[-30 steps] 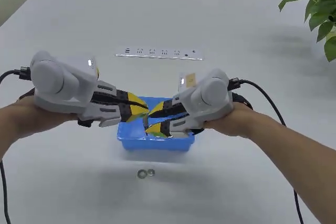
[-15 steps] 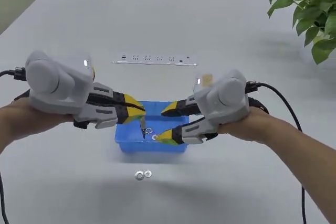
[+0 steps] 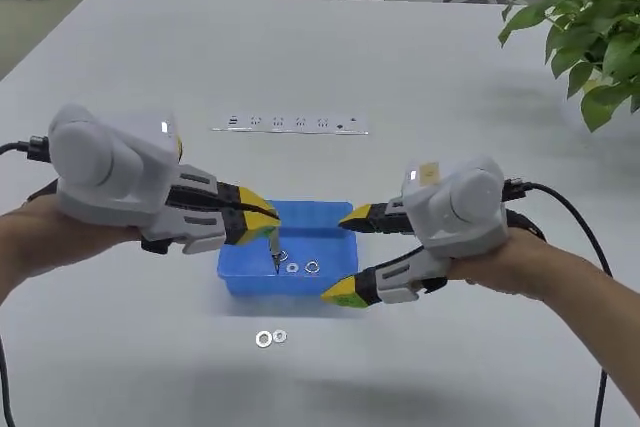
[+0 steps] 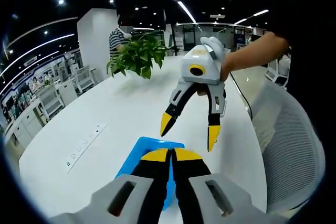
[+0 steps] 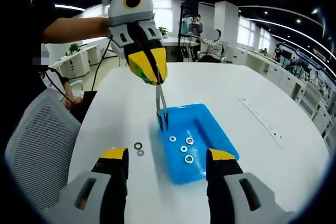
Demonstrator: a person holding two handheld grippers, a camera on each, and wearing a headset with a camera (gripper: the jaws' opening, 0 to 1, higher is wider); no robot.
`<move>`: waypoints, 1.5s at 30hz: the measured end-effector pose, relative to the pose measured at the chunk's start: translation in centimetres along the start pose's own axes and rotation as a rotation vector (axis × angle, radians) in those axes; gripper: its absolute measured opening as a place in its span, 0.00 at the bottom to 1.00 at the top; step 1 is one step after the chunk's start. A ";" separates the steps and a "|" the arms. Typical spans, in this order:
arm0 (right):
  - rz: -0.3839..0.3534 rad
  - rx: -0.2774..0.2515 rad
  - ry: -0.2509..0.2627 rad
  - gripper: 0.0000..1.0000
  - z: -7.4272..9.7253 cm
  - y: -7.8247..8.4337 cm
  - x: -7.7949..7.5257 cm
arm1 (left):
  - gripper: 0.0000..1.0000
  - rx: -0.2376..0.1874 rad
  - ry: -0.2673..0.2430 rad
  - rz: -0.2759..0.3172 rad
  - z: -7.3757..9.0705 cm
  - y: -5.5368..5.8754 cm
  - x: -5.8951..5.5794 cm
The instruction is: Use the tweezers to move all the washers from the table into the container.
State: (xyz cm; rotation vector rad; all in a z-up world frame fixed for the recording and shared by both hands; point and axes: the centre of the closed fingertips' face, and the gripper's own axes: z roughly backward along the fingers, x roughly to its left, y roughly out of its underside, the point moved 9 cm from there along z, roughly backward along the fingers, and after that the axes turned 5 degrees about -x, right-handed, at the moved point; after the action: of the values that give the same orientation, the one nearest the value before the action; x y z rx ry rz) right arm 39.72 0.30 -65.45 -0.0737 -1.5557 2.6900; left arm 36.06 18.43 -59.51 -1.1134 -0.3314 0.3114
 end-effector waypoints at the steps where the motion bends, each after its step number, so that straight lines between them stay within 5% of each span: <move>1: -0.001 0.002 0.002 0.63 0.1 0.1 0.1 | 0.06 -0.001 0.001 0.000 0.0 0.0 -0.1; 24: -0.083 -0.012 0.064 0.95 1.3 1.4 1.4 | 0.06 -0.007 0.020 0.023 -0.4 1.6 -2.2; 45: -0.101 0.020 0.042 0.95 1.2 2.7 2.3 | 0.06 0.018 0.051 0.050 -1.6 3.6 -3.2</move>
State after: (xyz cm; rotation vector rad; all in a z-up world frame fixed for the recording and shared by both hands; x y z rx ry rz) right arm 37.39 -2.00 -67.21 -0.0498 -1.4797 2.6089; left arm 33.49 17.30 -63.73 -1.1111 -0.2558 0.3296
